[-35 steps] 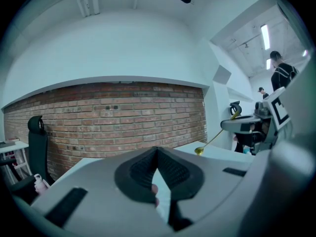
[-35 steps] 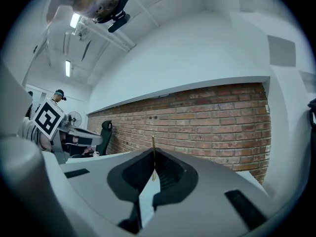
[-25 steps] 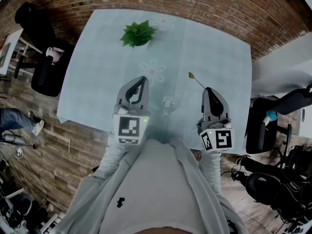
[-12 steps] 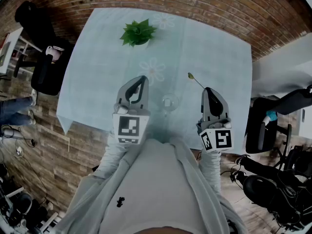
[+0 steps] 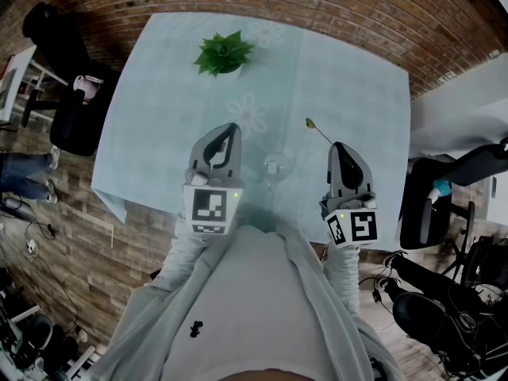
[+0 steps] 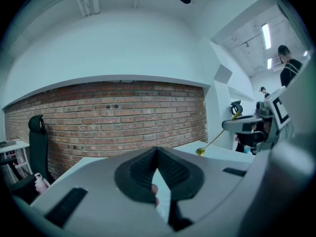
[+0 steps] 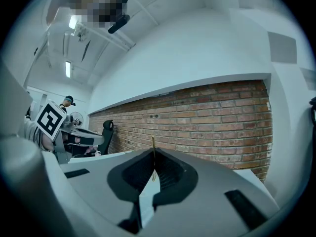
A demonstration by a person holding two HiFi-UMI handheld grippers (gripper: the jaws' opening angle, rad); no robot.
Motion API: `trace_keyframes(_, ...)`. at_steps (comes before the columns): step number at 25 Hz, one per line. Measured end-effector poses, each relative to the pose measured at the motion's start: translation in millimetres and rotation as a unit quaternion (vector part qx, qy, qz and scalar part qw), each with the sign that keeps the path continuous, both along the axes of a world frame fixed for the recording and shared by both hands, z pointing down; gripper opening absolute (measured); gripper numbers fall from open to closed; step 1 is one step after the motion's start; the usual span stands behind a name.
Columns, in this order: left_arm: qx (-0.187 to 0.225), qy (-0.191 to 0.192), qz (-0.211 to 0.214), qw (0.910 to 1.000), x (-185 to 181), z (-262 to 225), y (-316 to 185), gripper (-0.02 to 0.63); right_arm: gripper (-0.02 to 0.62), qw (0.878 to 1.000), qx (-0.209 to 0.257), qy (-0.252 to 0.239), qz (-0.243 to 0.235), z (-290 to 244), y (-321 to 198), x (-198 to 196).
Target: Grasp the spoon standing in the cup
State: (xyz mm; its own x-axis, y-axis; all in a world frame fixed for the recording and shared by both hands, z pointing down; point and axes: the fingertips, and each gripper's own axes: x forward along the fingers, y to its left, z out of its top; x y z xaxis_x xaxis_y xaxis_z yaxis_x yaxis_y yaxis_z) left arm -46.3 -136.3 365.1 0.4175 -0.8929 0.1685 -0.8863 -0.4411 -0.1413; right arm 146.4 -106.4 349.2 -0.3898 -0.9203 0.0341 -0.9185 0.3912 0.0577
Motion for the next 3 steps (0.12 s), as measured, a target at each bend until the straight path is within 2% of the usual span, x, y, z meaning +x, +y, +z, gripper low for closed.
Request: trace_keyframes(3,-0.001,-0.001,-0.001,1.0,-0.4,0.8,-1.0,0.018,0.017,1.0,-0.001,0.001,0.0,0.7,-0.7,-0.1)
